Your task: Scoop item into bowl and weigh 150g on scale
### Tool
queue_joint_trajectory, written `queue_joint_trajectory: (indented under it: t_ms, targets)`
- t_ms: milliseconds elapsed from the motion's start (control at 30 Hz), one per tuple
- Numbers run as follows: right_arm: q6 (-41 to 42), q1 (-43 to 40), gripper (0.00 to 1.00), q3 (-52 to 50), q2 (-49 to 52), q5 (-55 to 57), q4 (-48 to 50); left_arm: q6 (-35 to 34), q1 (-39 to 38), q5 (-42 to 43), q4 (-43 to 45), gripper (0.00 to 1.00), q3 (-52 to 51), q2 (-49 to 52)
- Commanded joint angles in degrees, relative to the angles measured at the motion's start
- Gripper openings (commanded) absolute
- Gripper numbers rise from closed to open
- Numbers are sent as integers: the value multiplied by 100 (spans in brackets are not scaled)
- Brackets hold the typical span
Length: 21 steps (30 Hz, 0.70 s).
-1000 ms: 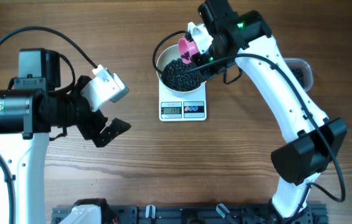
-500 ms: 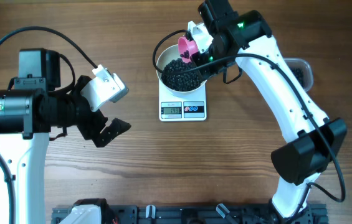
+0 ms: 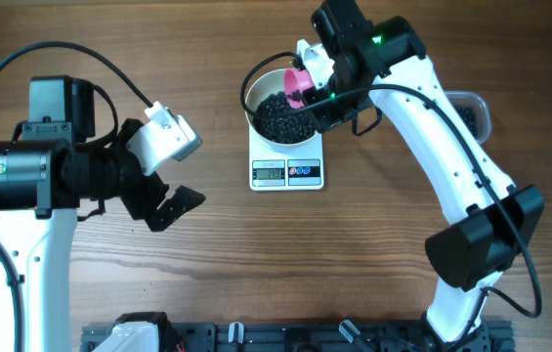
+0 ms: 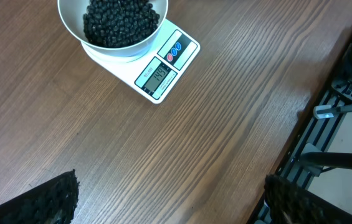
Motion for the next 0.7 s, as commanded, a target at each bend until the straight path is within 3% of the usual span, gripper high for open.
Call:
queue_joint_trajectory:
  t_ms: [0,300,367,433,533,667]
  targets:
    - [-146,7,4,-24,-98,79,-2,55,31,42,-7,100,81,-57]
    - [109,-2,4,-24,-101,264,175,55,31,42,-7,100,81,-57]
    - [-245,-2,4,-24,-94,289,98,55,31,42,-7,100,81,-57]
    - [68,-2,4,-24,-96,579,149,55,31,42,-7,100,81,-57]
    - [-302,20,4,-24,-96,546,101,55,31,42,-7,100,81,-57]
    - [-133,17,4,-24,-94,426,199,55,31,42,-7,100,81,-57]
